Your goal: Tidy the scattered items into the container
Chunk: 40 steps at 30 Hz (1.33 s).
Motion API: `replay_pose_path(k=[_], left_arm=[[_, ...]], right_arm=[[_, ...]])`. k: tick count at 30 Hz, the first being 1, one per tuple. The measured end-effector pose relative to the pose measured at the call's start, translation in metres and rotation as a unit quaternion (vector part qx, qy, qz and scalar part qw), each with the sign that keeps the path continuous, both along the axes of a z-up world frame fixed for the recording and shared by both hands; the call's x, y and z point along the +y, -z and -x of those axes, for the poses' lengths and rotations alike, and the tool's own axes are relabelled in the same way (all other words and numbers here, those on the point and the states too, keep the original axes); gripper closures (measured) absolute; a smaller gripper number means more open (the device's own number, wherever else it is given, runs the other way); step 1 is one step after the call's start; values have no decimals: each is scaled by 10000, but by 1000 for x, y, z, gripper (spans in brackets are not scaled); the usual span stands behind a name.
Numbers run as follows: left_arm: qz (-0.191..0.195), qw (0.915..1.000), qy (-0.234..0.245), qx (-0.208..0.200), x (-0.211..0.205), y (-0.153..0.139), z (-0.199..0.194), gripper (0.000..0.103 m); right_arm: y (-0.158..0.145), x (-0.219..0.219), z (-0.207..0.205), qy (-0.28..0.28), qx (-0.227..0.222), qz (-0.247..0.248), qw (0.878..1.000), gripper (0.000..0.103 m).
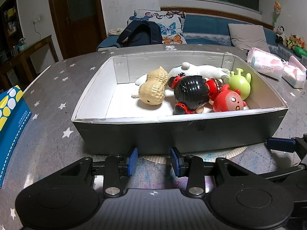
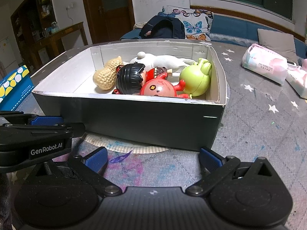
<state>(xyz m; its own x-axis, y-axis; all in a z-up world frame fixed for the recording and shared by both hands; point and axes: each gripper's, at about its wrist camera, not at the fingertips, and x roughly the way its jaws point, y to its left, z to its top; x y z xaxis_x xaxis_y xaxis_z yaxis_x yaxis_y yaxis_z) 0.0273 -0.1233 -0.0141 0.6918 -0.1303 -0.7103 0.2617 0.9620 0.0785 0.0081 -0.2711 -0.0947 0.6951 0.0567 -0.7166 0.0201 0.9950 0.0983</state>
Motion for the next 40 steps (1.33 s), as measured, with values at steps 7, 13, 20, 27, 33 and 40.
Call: replay_pose_path(k=[7, 13, 20, 27, 33, 40], left_arm=[[-4, 10000, 26, -41, 0, -1, 3, 64], [-3, 10000, 27, -77, 0, -4, 7, 64], [11, 9999, 26, -133, 1, -7, 13, 64], [33, 9998, 27, -185, 2, -9, 19, 64], [58, 9996, 41, -281, 3, -12, 25, 66], [126, 9993, 122, -343, 3, -16, 31, 68]], right_arm=[[0, 1, 2, 17, -6, -16, 10000, 0], [-1, 1, 5, 30, -30, -20, 10000, 0], [-2, 3, 9, 39, -56, -21, 10000, 0], [-6, 5, 16, 50, -114, -18, 9999, 0], [-8, 6, 20, 51, -163, -15, 9999, 0], [-11, 6, 23, 52, -242, -12, 9997, 0]])
